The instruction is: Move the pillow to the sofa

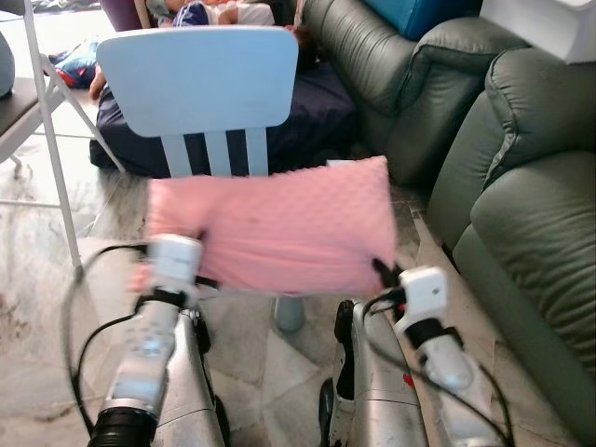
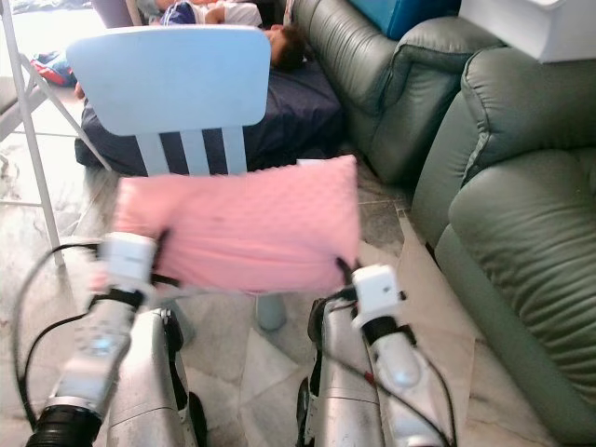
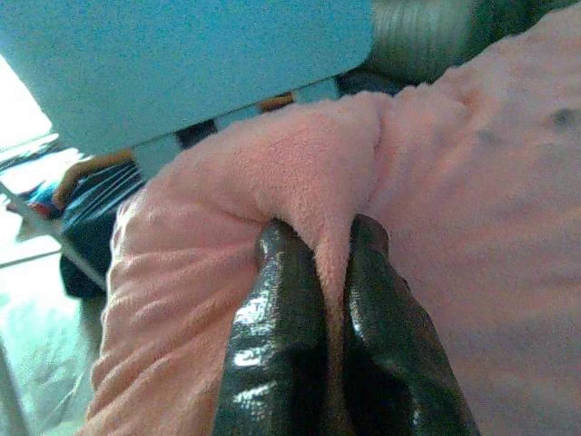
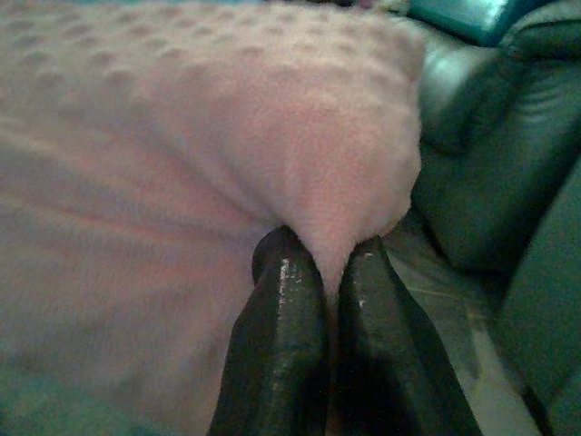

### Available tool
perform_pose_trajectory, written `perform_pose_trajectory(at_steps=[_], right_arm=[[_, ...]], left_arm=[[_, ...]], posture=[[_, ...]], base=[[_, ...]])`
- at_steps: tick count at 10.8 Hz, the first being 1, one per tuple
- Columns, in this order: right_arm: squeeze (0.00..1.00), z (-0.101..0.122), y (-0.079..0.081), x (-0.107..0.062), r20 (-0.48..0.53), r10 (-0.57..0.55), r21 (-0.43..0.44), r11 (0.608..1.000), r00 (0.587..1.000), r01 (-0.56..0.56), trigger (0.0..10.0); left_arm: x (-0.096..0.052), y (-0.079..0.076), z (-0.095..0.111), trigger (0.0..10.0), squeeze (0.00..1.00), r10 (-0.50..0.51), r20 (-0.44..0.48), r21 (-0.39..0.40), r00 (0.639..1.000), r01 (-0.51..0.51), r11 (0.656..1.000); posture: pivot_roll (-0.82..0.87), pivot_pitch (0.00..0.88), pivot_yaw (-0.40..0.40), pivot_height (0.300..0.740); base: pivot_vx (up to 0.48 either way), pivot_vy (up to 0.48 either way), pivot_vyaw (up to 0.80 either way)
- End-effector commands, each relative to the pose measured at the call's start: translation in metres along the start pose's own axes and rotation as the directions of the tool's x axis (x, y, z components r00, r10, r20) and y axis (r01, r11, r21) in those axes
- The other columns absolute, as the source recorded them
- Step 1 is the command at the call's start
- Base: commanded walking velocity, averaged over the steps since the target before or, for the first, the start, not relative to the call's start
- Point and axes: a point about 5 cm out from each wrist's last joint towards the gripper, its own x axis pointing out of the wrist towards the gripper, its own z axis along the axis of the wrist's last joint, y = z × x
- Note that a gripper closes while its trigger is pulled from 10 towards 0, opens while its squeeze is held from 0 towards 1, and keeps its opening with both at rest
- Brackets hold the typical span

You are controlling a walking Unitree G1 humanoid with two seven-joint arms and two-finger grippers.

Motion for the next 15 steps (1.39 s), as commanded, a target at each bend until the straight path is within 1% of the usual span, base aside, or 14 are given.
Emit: perform_pose_trajectory(at_steps=[1,2,4,6,7,8,9,10,11,13,14,15], right_arm=[[0.0,0.006,-0.011,0.003,0.014,-0.046,0.012,0.999,0.999,0.046,10.0],[0.0,0.009,-0.013,0.005,0.008,-0.048,0.012,0.999,0.999,0.048,10.0],[0.0,0.011,-0.016,0.006,-0.002,-0.067,0.028,0.997,0.998,0.067,10.0],[0.0,0.013,-0.016,0.009,0.0,-0.076,0.028,0.997,0.997,0.076,10.0],[0.0,0.016,-0.015,0.01,0.003,-0.075,0.004,0.997,0.997,0.075,10.0],[0.0,0.015,-0.014,0.008,-0.001,-0.082,-0.013,0.997,0.997,0.082,10.0],[0.0,0.012,-0.011,0.004,-0.006,-0.042,0.02,0.999,0.999,0.042,10.0],[0.0,0.013,-0.012,0.006,-0.009,-0.055,0.037,0.998,0.998,0.056,10.0],[0.0,0.015,-0.014,0.009,-0.006,-0.064,0.043,0.997,0.998,0.064,10.0],[0.0,0.018,-0.017,0.014,0.001,-0.062,0.027,0.998,0.998,0.062,10.0],[0.0,0.018,-0.019,0.014,-0.002,-0.068,0.026,0.997,0.998,0.068,10.0],[0.0,0.019,-0.023,0.016,-0.004,-0.085,0.028,0.996,0.996,0.085,10.0]], left_arm=[[0.004,0.005,0.002,10.0,0.0,0.012,-0.001,-0.008,1.0,-0.012,1.0],[0.003,0.008,0.0,10.0,0.0,0.043,-0.02,-0.003,0.999,-0.043,0.999],[0.003,0.011,-0.005,10.0,0.0,0.058,-0.055,0.0,0.997,-0.058,0.998],[0.01,0.012,-0.006,10.0,0.0,0.06,-0.062,0.009,0.996,-0.059,0.998],[0.014,0.015,-0.008,10.0,0.0,0.074,-0.085,0.028,0.994,-0.072,0.997],[0.014,0.018,-0.011,10.0,0.0,0.079,-0.103,0.009,0.992,-0.079,0.997],[0.014,0.019,-0.012,10.0,0.0,0.085,-0.105,0.0,0.991,-0.086,0.996],[0.015,0.017,-0.008,10.0,0.0,0.082,-0.073,-0.003,0.994,-0.082,0.997],[0.016,0.016,-0.006,10.0,0.0,0.087,-0.065,-0.003,0.994,-0.088,0.996],[0.016,0.015,-0.007,10.0,0.0,0.098,-0.067,-0.015,0.993,-0.099,0.995],[0.016,0.015,-0.008,10.0,0.0,0.108,-0.071,0.013,0.992,-0.108,0.994],[0.02,0.016,-0.012,10.0,0.0,0.132,-0.102,0.072,0.986,-0.125,0.99]], posture=[[-0.01,0.0,-0.044,0.519],[-0.02,0.0,-0.046,0.539],[-0.03,0.0,-0.039,0.574],[-0.04,0.0,-0.038,0.609],[-0.05,0.0,-0.039,0.634],[-0.05,0.0,-0.039,0.634],[-0.05,0.0,-0.039,0.634],[-0.04,0.0,-0.048,0.659],[-0.04,0.0,-0.052,0.679],[-0.04,0.0,-0.055,0.714],[-0.04,0.0,-0.055,0.729],[-0.04,0.0,-0.06,0.74]], base=[[0.0,0.0,0.0],[0.0,0.0,0.0],[0.0,0.0,0.0],[0.0,0.0,0.0],[0.0,0.0,0.0],[0.0,0.0,0.0],[0.0,0.0,0.0],[0.0,0.0,0.0],[0.0,0.0,0.0],[0.0,0.0,0.0],[0.0,0.0,0.0],[0.0,0.0,0.0]])
